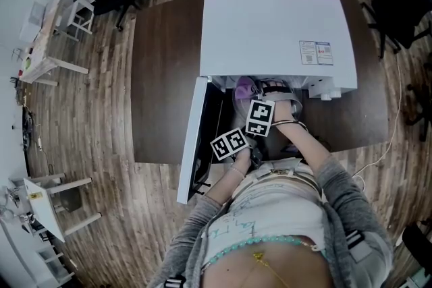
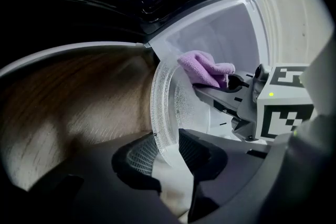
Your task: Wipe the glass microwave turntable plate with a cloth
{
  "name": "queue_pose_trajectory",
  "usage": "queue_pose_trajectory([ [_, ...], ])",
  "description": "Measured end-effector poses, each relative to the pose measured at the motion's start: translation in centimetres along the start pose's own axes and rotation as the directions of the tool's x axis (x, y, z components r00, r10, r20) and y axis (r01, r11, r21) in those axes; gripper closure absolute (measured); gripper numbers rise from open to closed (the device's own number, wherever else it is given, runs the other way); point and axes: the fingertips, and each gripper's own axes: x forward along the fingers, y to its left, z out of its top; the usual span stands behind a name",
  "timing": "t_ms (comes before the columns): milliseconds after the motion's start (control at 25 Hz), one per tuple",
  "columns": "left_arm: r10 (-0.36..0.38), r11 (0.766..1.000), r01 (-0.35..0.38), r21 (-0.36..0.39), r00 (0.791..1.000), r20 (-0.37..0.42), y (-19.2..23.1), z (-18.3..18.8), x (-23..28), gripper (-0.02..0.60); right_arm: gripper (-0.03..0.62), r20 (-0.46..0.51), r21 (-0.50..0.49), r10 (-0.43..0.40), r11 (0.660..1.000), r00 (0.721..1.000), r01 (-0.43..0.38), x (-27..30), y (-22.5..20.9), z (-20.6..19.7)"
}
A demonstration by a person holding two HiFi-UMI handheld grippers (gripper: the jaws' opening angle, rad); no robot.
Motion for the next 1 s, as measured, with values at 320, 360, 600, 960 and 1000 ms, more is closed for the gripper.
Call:
queue_pose_trajectory([
  [320,0.0,1.0,0.0,-0.001,1.0,-0.002,0.0,0.0,-0.1,0.454,0.485,-0.07,0.078,-0.064,0.995,0.995,0.07,0.3,-2.8,-3.3],
  [360,-0.001,1.0,0.001,-0.002,1.0,-0.002,0.0,0.0,-0.1,0.454,0.485,-0.08,0.085,-0.069,0.993,0.994,0.076,0.3,-3.0,-3.7],
  [600,-0.001,1.0,0.001,-0.004,1.0,-0.003,0.0,-0.1,-0.1,0.454,0.485,-0.108,0.119,-0.085,0.988,0.991,0.098,0.0,-3.5,-5.8],
  [960,-0.003,1.0,0.003,-0.004,1.0,-0.003,0.0,0.0,-0.1,0.454,0.485,-0.143,0.158,-0.112,0.978,0.983,0.134,-0.3,-3.1,-7.0],
  [1000,-0.003,1.0,0.003,-0.003,1.0,-0.003,0.0,0.0,-0.1,0.454,0.487,-0.147,0.168,-0.113,0.976,0.983,0.137,-0.4,-3.0,-7.2],
])
